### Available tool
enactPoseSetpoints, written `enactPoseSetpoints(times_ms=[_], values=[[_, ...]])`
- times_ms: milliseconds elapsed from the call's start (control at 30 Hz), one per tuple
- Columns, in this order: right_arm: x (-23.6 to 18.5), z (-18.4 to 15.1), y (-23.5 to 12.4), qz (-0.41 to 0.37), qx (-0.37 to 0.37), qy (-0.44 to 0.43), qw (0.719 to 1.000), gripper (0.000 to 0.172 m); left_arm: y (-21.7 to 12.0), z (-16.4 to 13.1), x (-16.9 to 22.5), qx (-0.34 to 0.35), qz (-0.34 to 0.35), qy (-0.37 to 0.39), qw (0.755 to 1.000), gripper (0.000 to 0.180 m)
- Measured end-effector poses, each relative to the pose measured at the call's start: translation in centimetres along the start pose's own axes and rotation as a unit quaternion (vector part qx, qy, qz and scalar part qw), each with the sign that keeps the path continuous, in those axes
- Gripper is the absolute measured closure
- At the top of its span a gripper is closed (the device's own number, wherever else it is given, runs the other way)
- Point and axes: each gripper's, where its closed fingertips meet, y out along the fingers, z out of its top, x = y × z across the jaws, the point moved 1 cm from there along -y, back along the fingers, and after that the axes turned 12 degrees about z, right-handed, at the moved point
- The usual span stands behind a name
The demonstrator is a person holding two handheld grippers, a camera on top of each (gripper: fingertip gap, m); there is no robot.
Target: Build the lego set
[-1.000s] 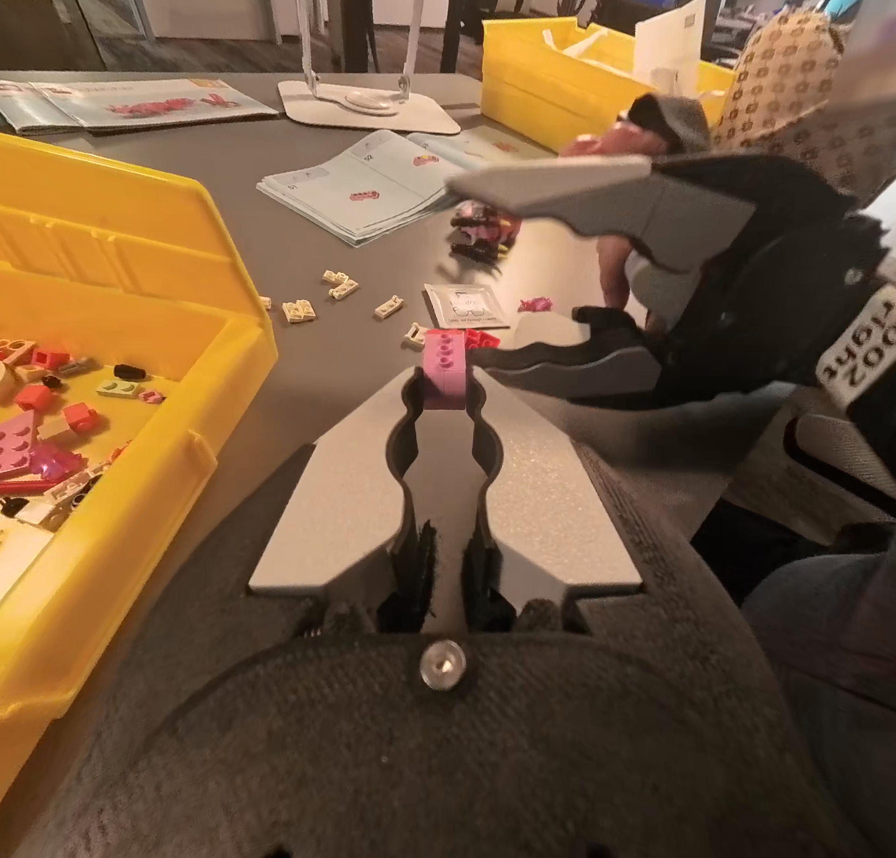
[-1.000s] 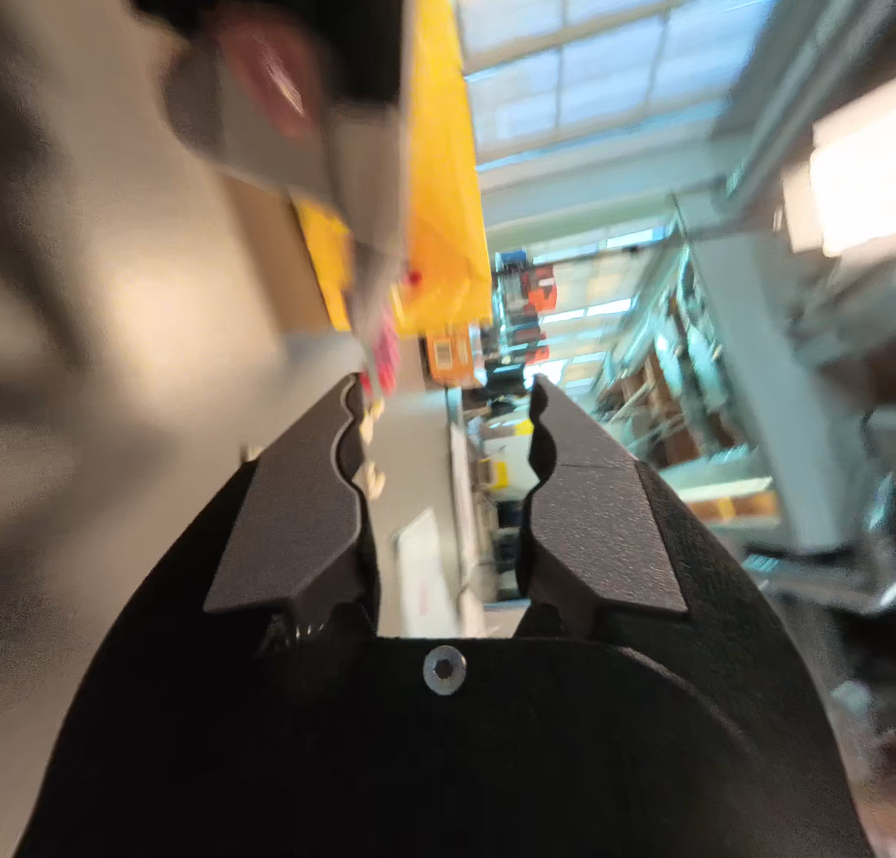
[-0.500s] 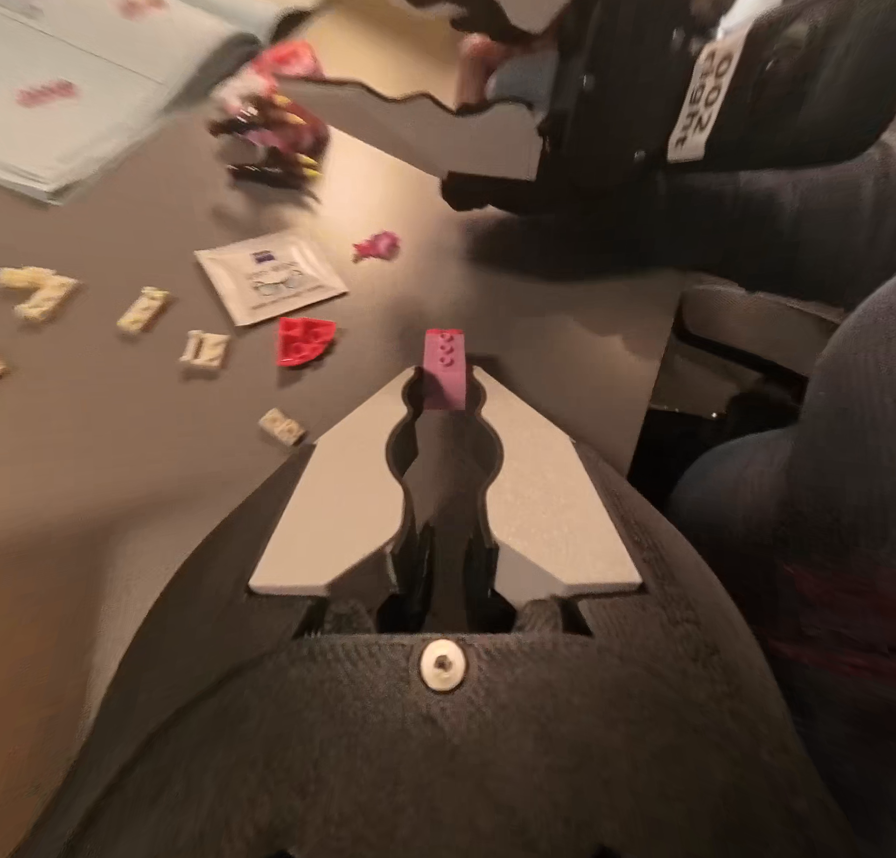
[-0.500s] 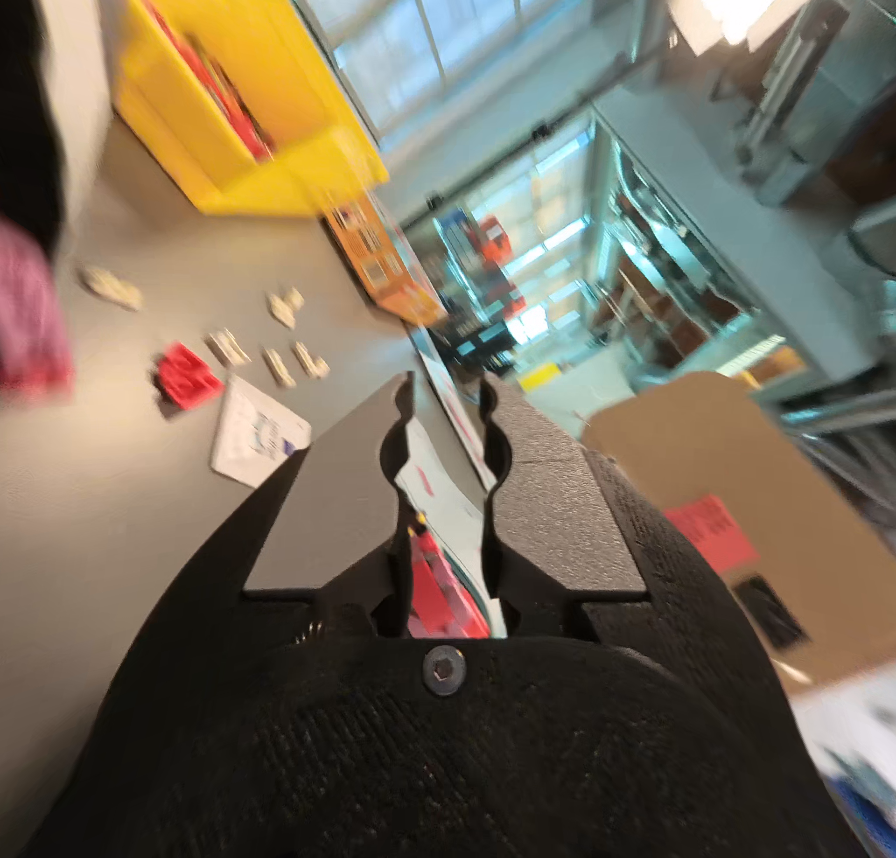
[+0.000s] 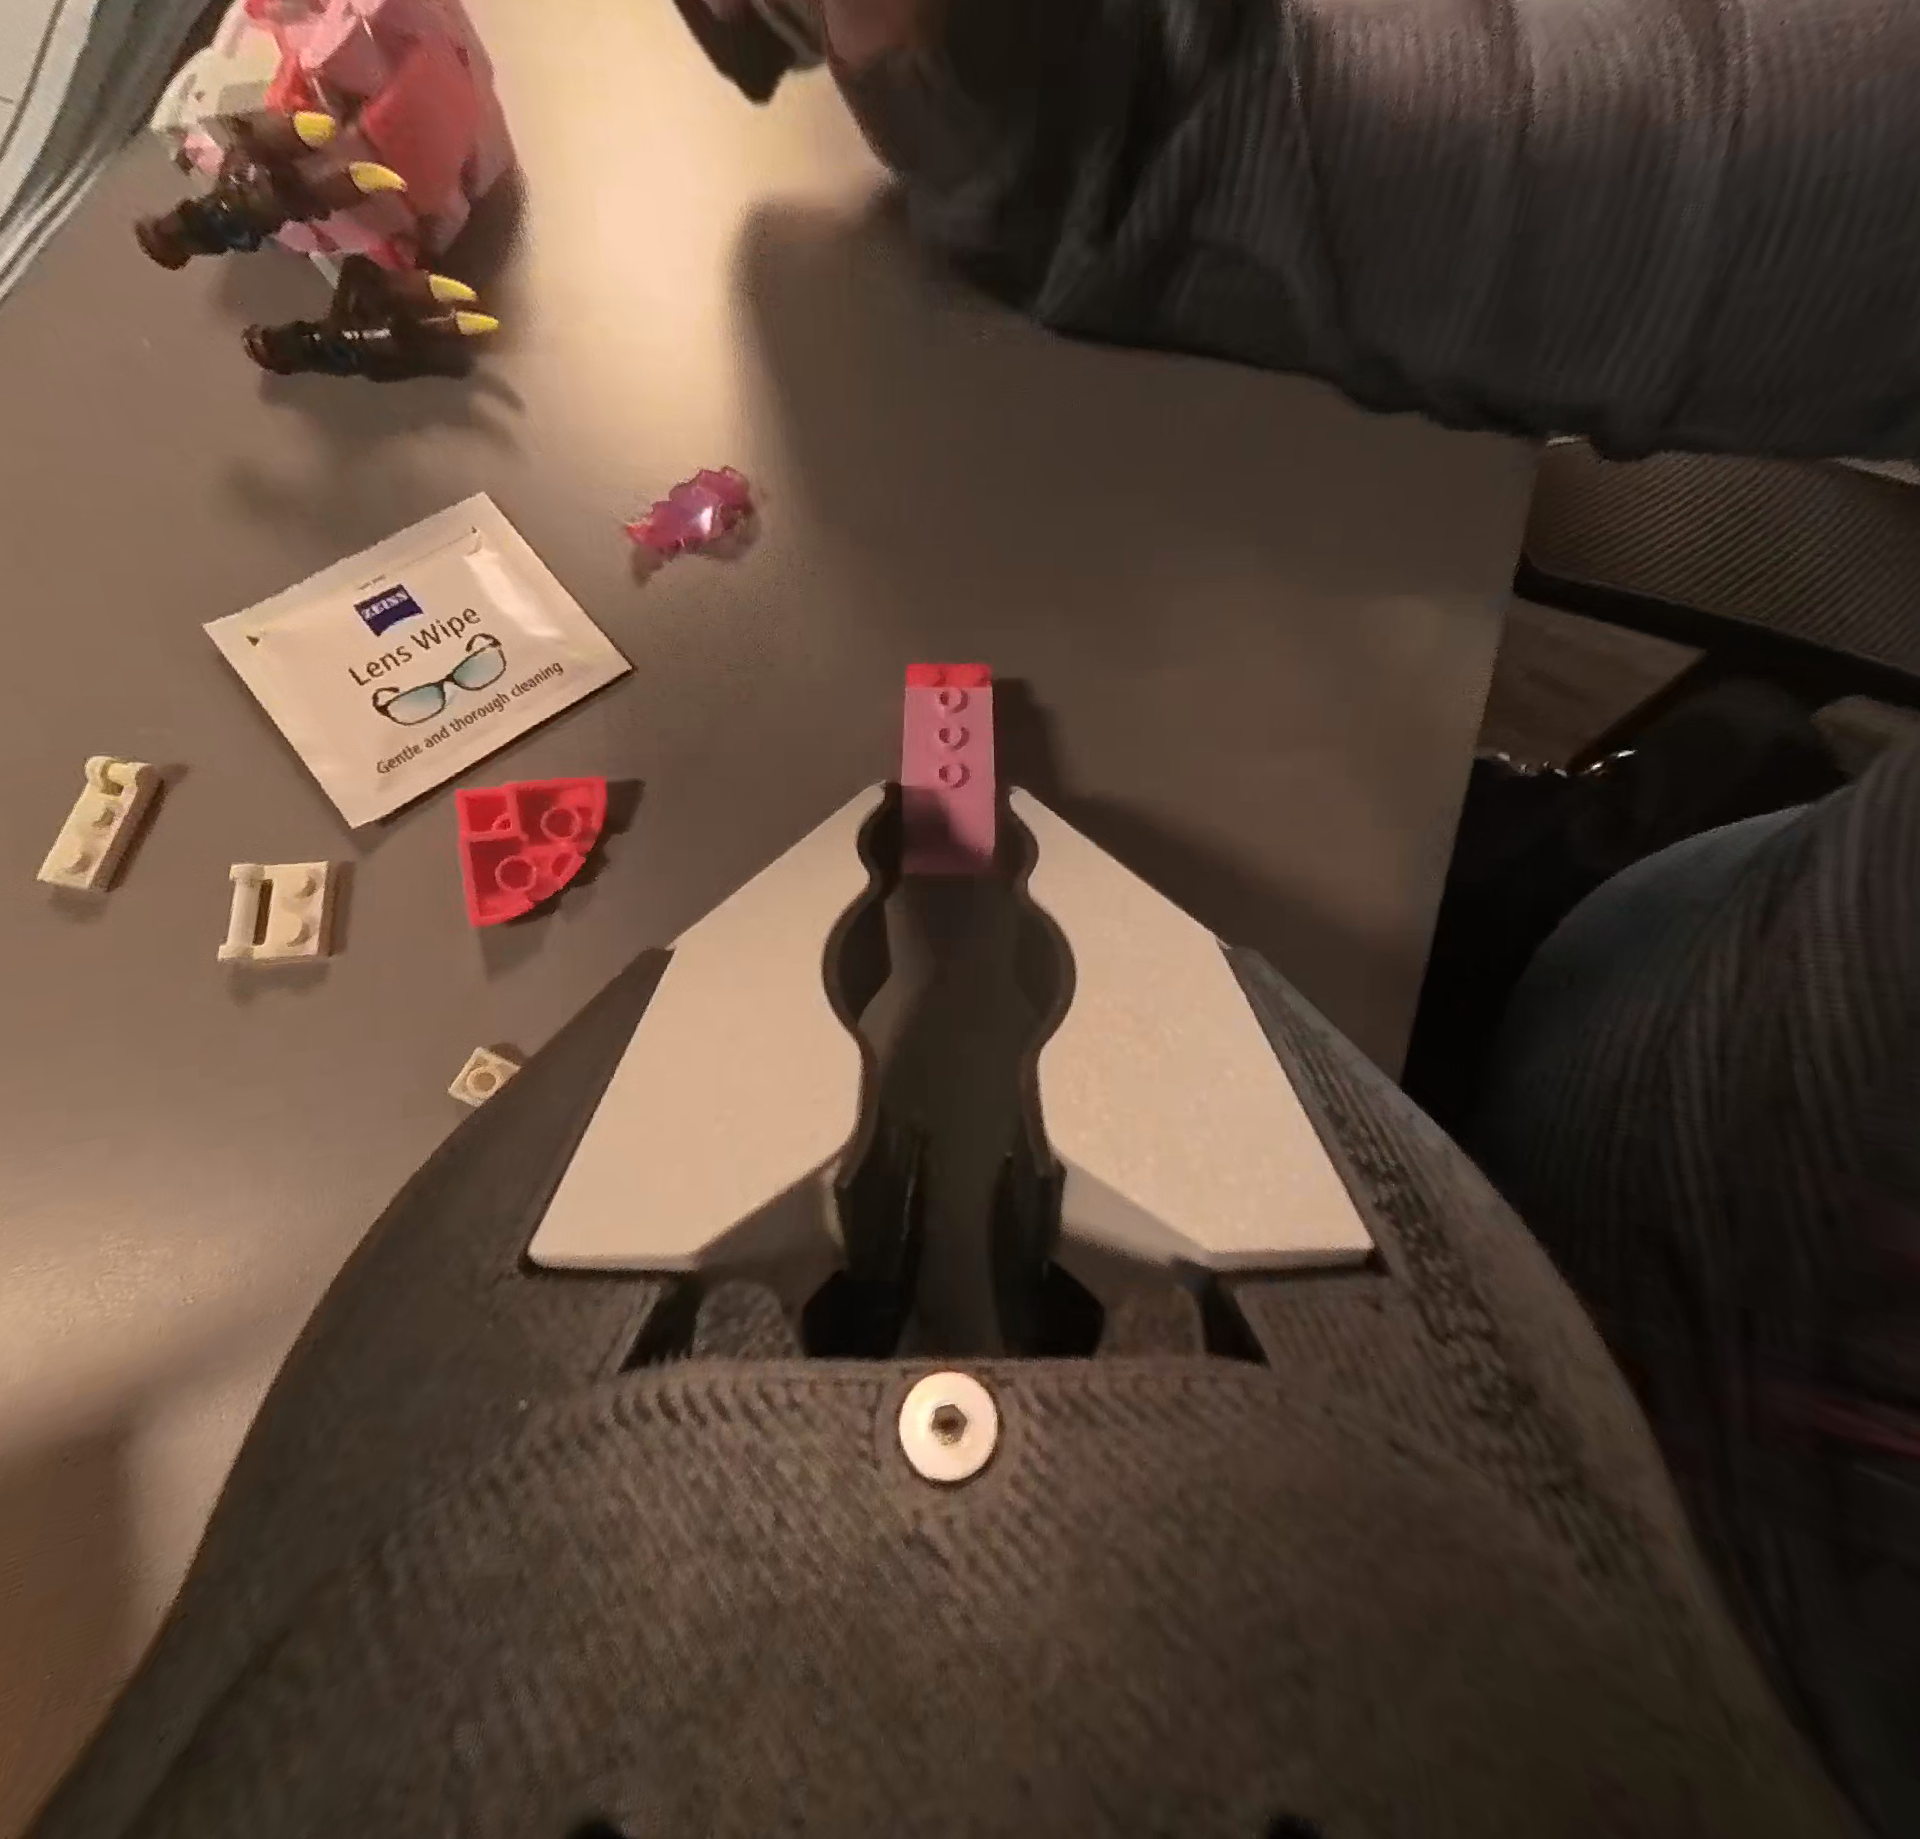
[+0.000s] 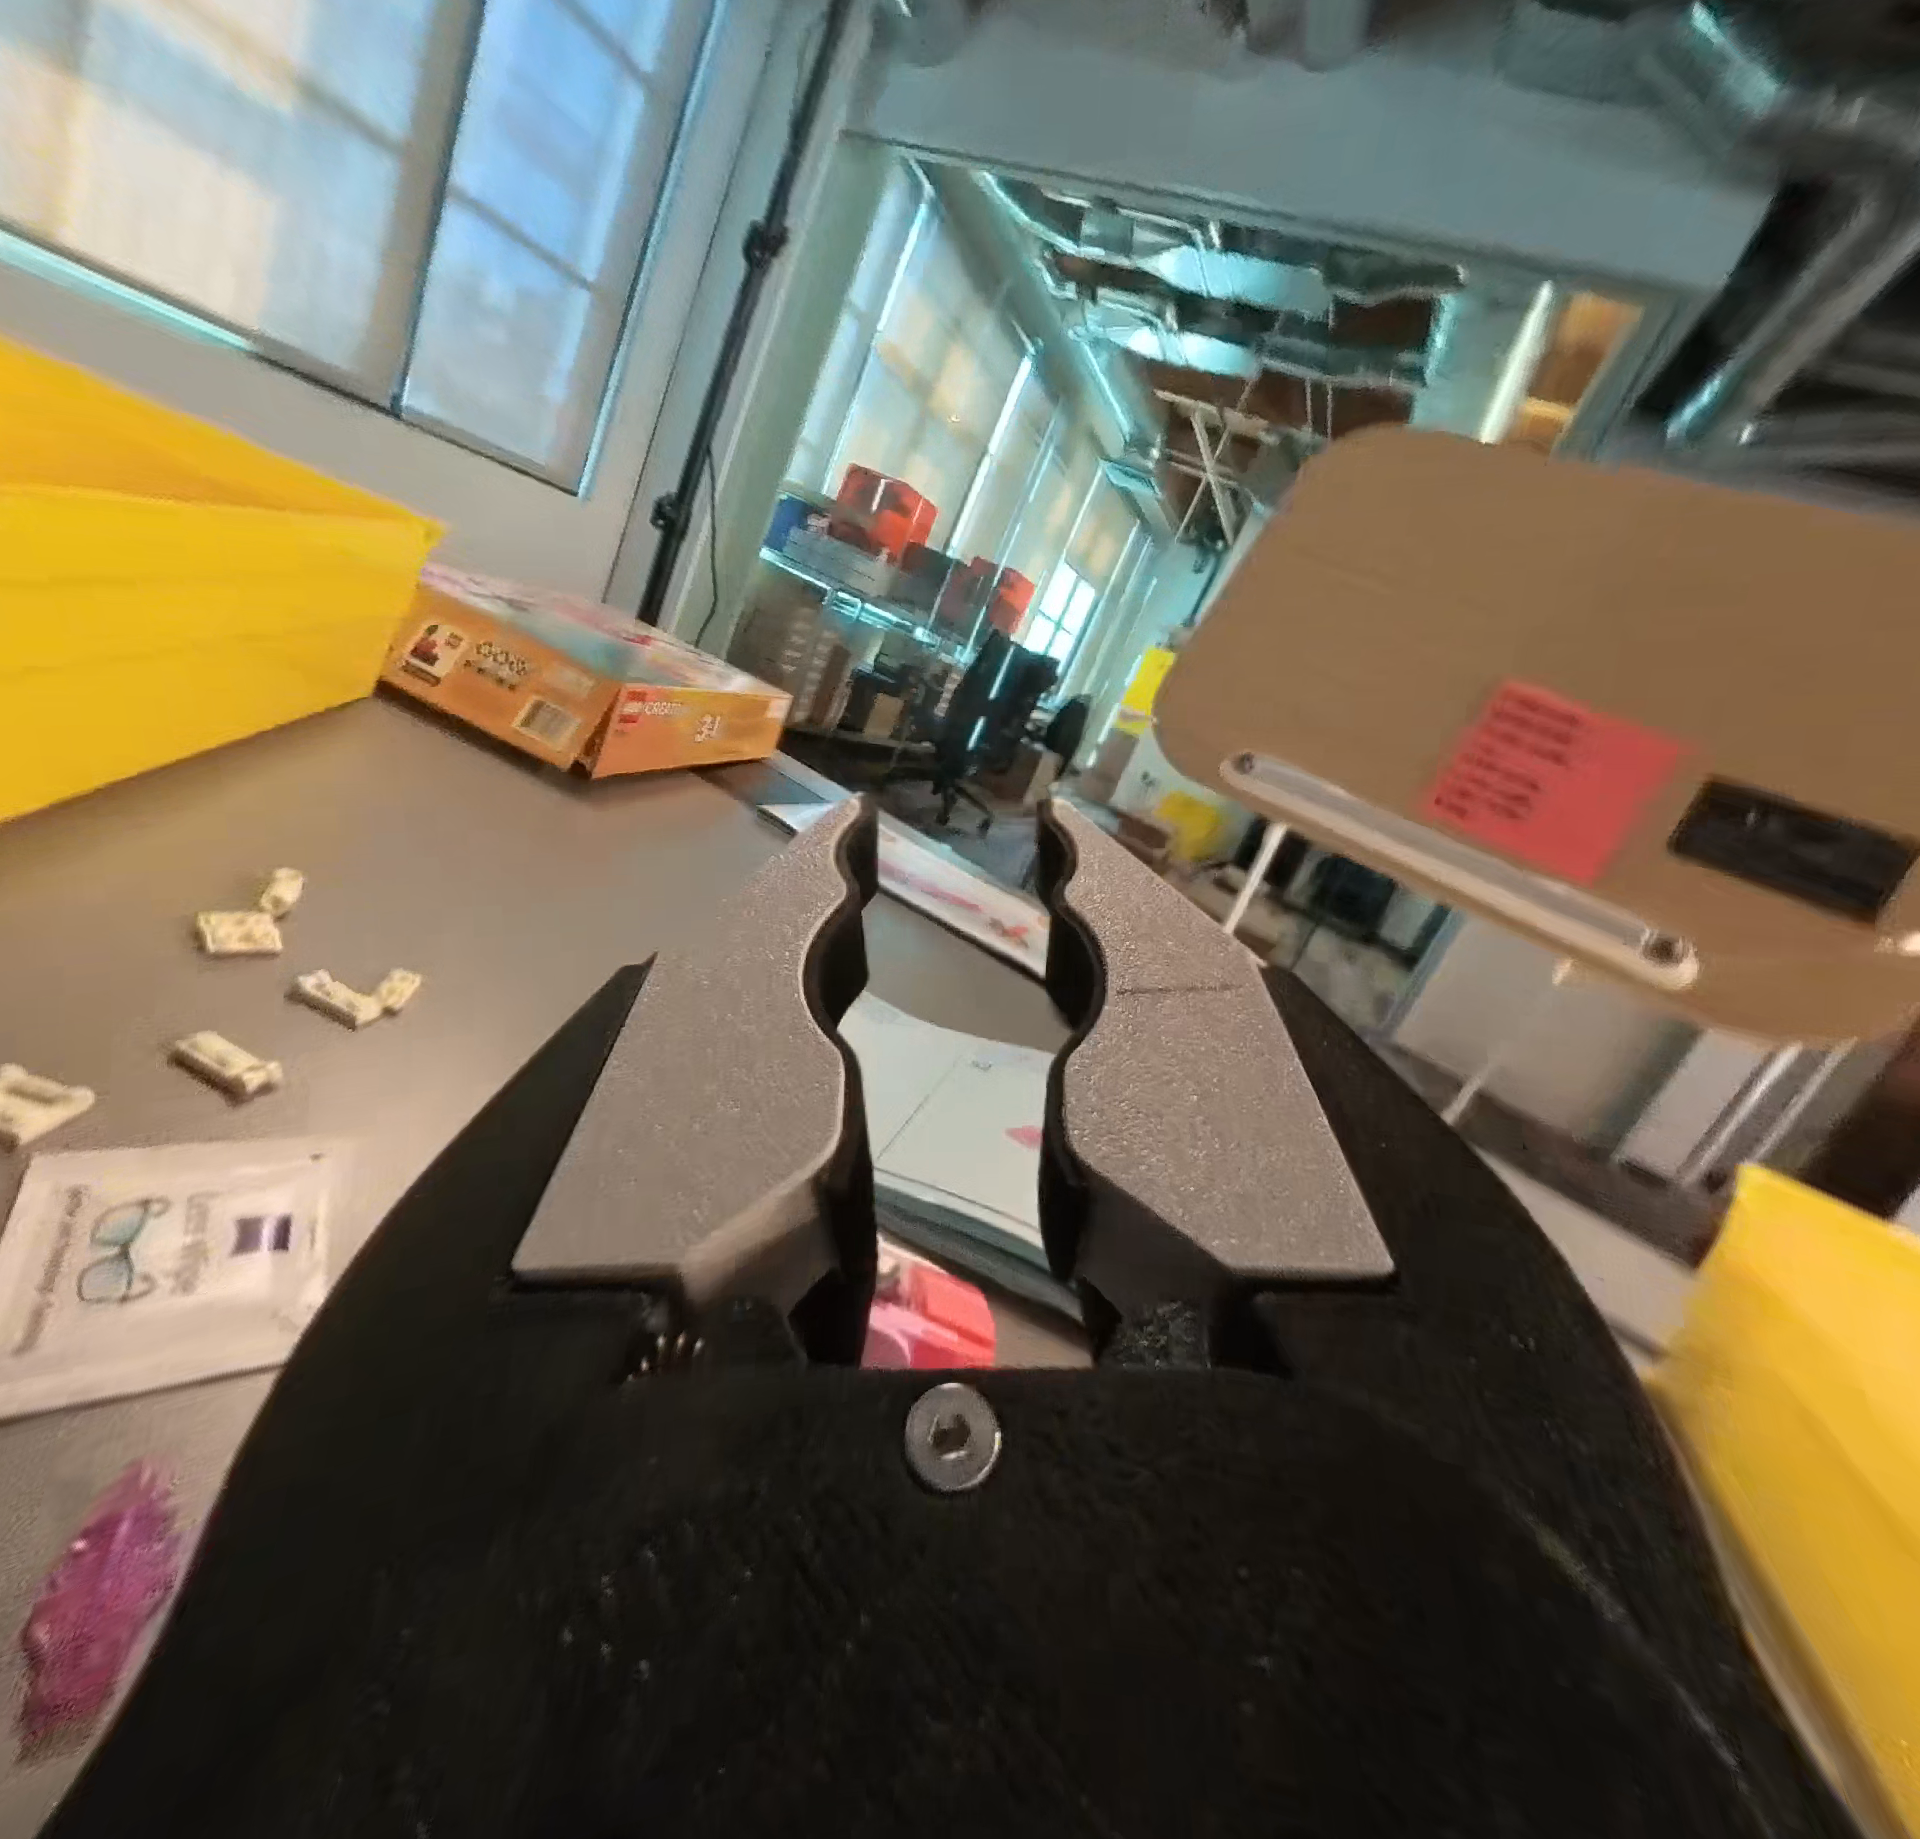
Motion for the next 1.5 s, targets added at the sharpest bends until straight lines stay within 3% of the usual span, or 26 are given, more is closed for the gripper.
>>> enactPoseSetpoints(times_ms=[100, 233, 400, 533, 667, 733, 833, 967, 1133, 1267, 1367, 1500], values=[[0.3, -0.4, 0.1, 0.015, 0.005, 0.047, 0.999, 0.138, 0.2, -0.1, -0.1, -0.005, 0.006, 0.002, 1.000, 0.164], [-0.3, -0.2, 0.2, 0.027, 0.005, 0.036, 0.999, 0.140, 0.1, 0.0, -0.2, -0.006, 0.007, -0.017, 1.000, 0.164], [0.1, -0.3, -0.1, 0.024, 0.008, 0.053, 0.998, 0.141, 0.0, 0.1, -0.9, -0.002, 0.032, -0.051, 0.998, 0.139], [0.1, -0.2, -0.2, 0.022, 0.011, 0.053, 0.998, 0.142, -1.2, 0.2, -1.1, 0.026, 0.041, -0.071, 0.996, 0.129], [0.7, -0.5, -0.4, 0.005, 0.004, 0.054, 0.999, 0.153, -5.4, 1.8, -2.3, 0.118, 0.068, -0.107, 0.985, 0.126], [1.2, -0.9, -0.7, -0.017, -0.017, 0.032, 0.999, 0.166, -8.7, 2.6, -3.8, 0.152, 0.108, -0.127, 0.974, 0.120], [0.9, -1.3, -1.2, -0.023, -0.043, -0.018, 0.999, 0.172, -14.5, 3.1, -7.5, 0.185, 0.211, -0.140, 0.950, 0.125], [0.2, -2.1, -0.7, -0.008, -0.077, -0.039, 0.996, 0.172, -21.9, 0.0, -15.4, 0.139, 0.383, -0.179, 0.895, 0.125], [-0.4, -2.2, -0.7, 0.011, -0.080, -0.035, 0.996, 0.172, -26.4, -4.2, -23.2, 0.057, 0.424, -0.260, 0.866, 0.121], [-0.3, -2.4, -0.6, 0.007, -0.086, -0.037, 0.996, 0.172, -25.8, -5.8, -28.8, -0.006, 0.390, -0.298, 0.871, 0.134], [-0.4, -2.6, -0.4, 0.006, -0.093, -0.044, 0.995, 0.172, -23.8, -6.8, -32.0, -0.065, 0.359, -0.309, 0.878, 0.152], [-0.5, -2.8, -0.2, 0.010, -0.100, -0.050, 0.994, 0.172, -20.1, -8.8, -35.0, -0.170, 0.321, -0.323, 0.874, 0.161]])
